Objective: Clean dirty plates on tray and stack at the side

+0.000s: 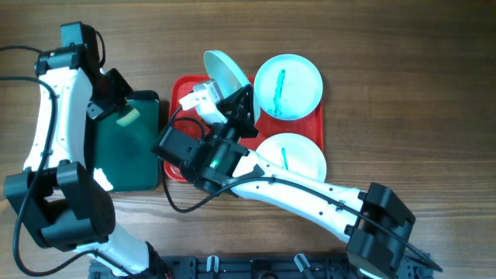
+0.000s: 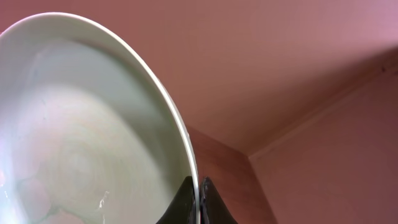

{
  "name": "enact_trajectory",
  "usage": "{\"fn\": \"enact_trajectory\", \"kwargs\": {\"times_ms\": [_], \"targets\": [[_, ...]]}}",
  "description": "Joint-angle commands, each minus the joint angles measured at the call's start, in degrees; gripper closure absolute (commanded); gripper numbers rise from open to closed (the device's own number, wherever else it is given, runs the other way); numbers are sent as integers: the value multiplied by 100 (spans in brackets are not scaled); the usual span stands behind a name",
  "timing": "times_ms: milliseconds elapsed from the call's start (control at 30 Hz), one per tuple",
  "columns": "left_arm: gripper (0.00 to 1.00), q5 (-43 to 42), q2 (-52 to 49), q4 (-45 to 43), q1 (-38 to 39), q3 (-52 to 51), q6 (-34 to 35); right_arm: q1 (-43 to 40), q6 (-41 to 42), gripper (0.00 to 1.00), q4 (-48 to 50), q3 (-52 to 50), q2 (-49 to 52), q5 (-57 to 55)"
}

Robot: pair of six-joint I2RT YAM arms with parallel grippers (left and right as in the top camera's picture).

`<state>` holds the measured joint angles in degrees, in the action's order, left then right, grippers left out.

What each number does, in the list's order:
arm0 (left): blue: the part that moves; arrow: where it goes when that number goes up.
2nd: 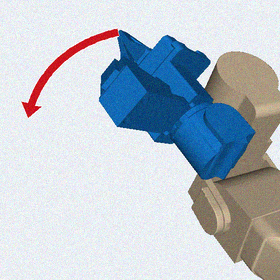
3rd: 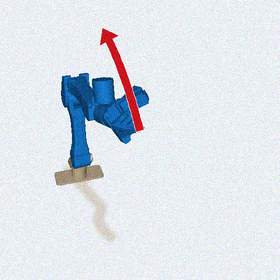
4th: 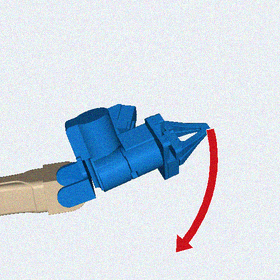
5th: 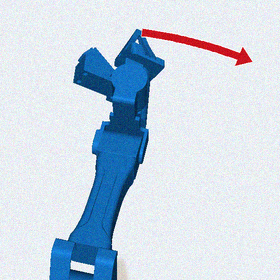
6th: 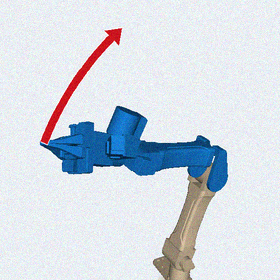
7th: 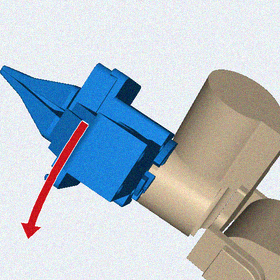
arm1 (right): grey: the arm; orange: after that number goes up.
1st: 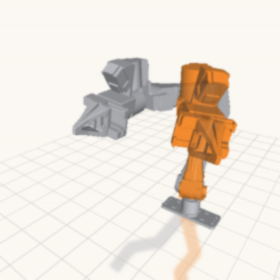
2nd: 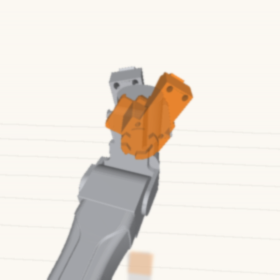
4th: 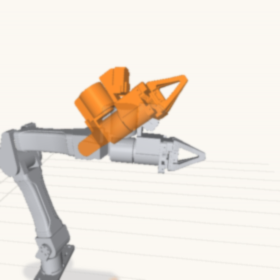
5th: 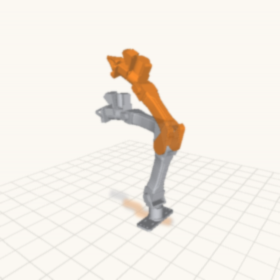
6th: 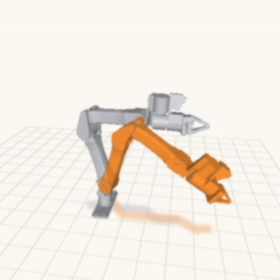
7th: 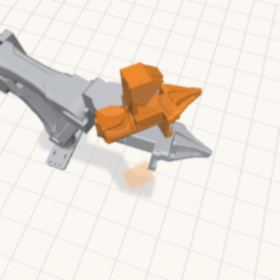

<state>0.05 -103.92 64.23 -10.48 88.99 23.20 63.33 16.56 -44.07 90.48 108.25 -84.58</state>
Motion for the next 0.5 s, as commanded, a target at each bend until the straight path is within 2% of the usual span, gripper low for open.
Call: {"fn": "enact_trajectory", "kwargs": {"times_ms": [0, 67, 233, 333, 467], "targets": [[96, -70, -46, -15, -24, 9, -44, -28, -37, 96, 26, 59, -111, 328], [96, -68, -46, -13, -24, 9, -44, -214, -520, 96, -48, 59, -111, 2474], [96, -68, -46, 105, -24, 9, -44, -1207, -243, 96, -81, 59, -221, 6229], [96, -70, -46, 184, -24, 9, -44, -2441, -245, 96, -103, 59, -509, 8308], [96, -68, -46, 201, -24, 9, -46, -4415, -273, 96, -522, 59, -745, 10000]]}}
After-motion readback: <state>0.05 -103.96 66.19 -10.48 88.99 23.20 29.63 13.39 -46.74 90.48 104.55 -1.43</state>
